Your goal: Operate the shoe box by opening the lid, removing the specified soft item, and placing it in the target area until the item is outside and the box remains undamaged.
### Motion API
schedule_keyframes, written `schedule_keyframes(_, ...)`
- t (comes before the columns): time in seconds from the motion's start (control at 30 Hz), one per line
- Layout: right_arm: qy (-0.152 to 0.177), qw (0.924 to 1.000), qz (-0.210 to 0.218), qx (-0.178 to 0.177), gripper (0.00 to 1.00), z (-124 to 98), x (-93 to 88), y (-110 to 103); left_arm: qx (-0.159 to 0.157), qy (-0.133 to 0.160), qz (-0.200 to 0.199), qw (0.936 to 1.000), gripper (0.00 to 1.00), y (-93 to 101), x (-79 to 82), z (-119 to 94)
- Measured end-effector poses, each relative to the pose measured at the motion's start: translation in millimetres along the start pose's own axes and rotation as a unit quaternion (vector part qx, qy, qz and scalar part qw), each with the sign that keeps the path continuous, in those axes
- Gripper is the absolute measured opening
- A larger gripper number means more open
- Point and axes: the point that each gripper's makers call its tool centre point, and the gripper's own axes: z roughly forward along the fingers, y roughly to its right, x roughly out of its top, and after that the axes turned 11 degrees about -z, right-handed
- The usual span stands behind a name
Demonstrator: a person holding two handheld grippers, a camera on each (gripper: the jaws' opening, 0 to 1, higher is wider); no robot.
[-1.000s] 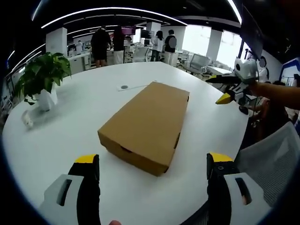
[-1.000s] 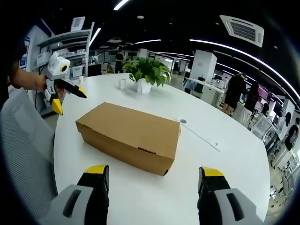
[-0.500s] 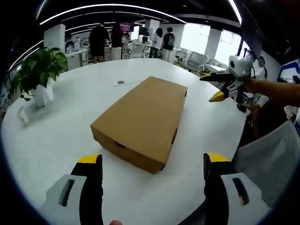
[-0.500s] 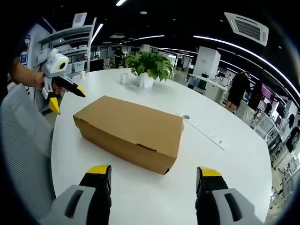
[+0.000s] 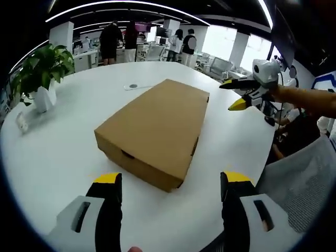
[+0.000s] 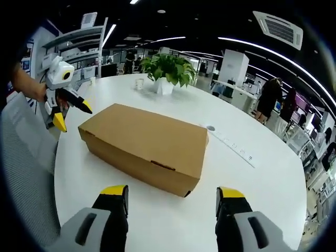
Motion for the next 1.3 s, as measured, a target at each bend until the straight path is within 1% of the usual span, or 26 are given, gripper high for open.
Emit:
schedule_keyframes(0.17, -0.002, 1.0000, -0.003, -0.002, 0.64, 3.2, -0.9, 3.0, 0.001, 0.002, -0.002, 1.0000, 0.73, -2.0, 0.3, 3.4)
schedule_keyframes(0.23, -0.005, 1.0000, -0.002, -0.001, 0.64, 4.7, -2.5, 3.3, -0.002, -0.001, -0.005, 1.0000, 0.70, -1.5, -1.4, 5.5)
schedule_keyframes(0.37, -0.011, 0.9999, -0.002, 0.001, 0.62, 7.6, -5.2, 3.5, -0.001, -0.002, -0.012, 0.9999, 0.68, -1.6, -3.2, 8.8)
schedule_keyframes(0.53, -0.017, 0.9998, -0.007, -0.005, 0.55, 13.3, -6.4, 6.9, 0.000, -0.005, -0.008, 1.0000, 0.66, -2.6, -4.0, 10.8)
schedule_keyframes(0.77, -0.021, 0.9997, -0.010, -0.001, 0.51, 20.7, -5.8, 5.5, -0.005, -0.013, -0.019, 0.9997, 0.58, 0.6, -7.4, 14.1)
schedule_keyframes(0.93, -0.027, 0.9995, -0.014, -0.008, 0.46, 24.5, -7.2, 10.8, 0.001, -0.013, -0.011, 0.9998, 0.55, -0.3, -10.2, 16.4)
schedule_keyframes(1.0, -0.029, 0.9994, -0.015, -0.012, 0.42, 25.8, -7.0, 13.2, 0.001, -0.011, -0.018, 0.9998, 0.52, -1.2, -9.6, 17.3)
schedule_keyframes(1.13, -0.028, 0.9994, -0.012, -0.017, 0.41, 29.6, -4.5, 17.1, -0.004, -0.005, -0.035, 0.9994, 0.47, -0.4, -7.5, 18.2)
schedule_keyframes(1.2, -0.030, 0.9993, -0.010, -0.021, 0.37, 31.6, -4.7, 19.1, -0.002, -0.002, -0.034, 0.9994, 0.42, -0.9, -6.5, 18.3)
schedule_keyframes(1.3, -0.032, 0.9992, -0.012, -0.020, 0.36, 34.3, -5.1, 19.2, -0.003, 0.001, -0.041, 0.9992, 0.42, -1.2, -6.1, 18.9)
